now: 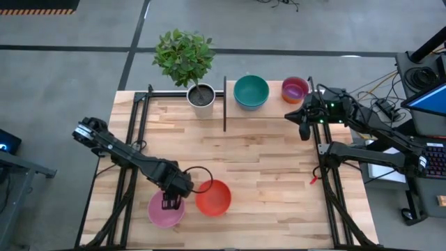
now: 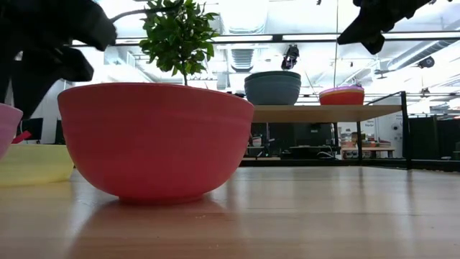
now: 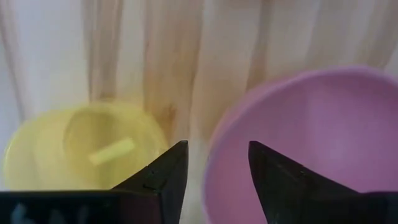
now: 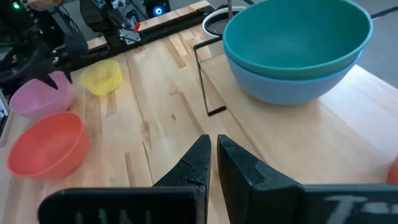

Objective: Place and stack bowls onto a shelf
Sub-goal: Stack the pink bowl on top of the green bowl on the shelf

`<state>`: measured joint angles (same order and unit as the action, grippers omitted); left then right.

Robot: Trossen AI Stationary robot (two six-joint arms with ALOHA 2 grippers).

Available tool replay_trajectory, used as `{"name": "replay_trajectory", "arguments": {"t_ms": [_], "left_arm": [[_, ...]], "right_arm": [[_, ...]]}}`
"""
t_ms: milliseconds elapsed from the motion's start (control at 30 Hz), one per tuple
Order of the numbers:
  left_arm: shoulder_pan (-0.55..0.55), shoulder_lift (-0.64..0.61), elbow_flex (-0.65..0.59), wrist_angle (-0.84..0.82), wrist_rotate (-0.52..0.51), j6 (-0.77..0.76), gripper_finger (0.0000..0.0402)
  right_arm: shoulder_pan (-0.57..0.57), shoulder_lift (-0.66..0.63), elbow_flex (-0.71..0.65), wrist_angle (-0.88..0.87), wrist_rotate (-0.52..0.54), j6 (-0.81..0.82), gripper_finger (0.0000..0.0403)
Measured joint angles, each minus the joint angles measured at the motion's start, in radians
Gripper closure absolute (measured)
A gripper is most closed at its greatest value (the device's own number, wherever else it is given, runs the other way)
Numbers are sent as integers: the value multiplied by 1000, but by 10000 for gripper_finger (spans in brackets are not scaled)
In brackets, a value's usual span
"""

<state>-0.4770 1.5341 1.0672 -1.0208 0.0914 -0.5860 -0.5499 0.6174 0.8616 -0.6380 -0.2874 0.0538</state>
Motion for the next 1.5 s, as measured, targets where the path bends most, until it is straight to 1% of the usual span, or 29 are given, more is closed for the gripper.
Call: {"name": "replay_trajectory", "arguments": {"t_ms": [133, 400, 533, 667, 867, 900, 967, 1067, 1200, 1333, 1400, 1500], "left_arm": [[0, 27, 0, 63, -3, 38, 257], [-2, 97, 0, 97, 3, 66, 260], [-2, 104, -1, 118, 12, 81, 268], [-2, 104, -1, 116, 16, 81, 300], [-2, 104, -1, 116, 53, 81, 389], [-2, 104, -1, 116, 53, 81, 395], [-2, 104, -1, 116, 54, 80, 394], [-2, 104, 7, 103, 77, 84, 400], [-2, 97, 52, 71, 83, 96, 401], [-2, 63, 135, 31, 68, 118, 401], [6, 45, 191, -1, 27, 130, 401], [38, 27, 292, -35, -98, 138, 401]], "right_arm": [[0, 0, -6, 1, 0, 1, 385], [0, 0, -6, 10, 0, 6, 385], [0, 0, -6, 10, 0, 9, 385], [0, 0, -6, 10, 0, 10, 385], [0, 0, -6, 10, 0, 10, 385], [0, 0, -6, 10, 0, 10, 385], [0, 0, -6, 10, 0, 10, 385], [0, 0, -6, 8, 0, 11, 385], [0, 0, -6, 5, -1, 17, 385], [13, -1, -6, -15, -2, 28, 385], [30, -2, -11, -25, -8, 33, 385], [70, -3, -25, -39, -25, 36, 385]]}}
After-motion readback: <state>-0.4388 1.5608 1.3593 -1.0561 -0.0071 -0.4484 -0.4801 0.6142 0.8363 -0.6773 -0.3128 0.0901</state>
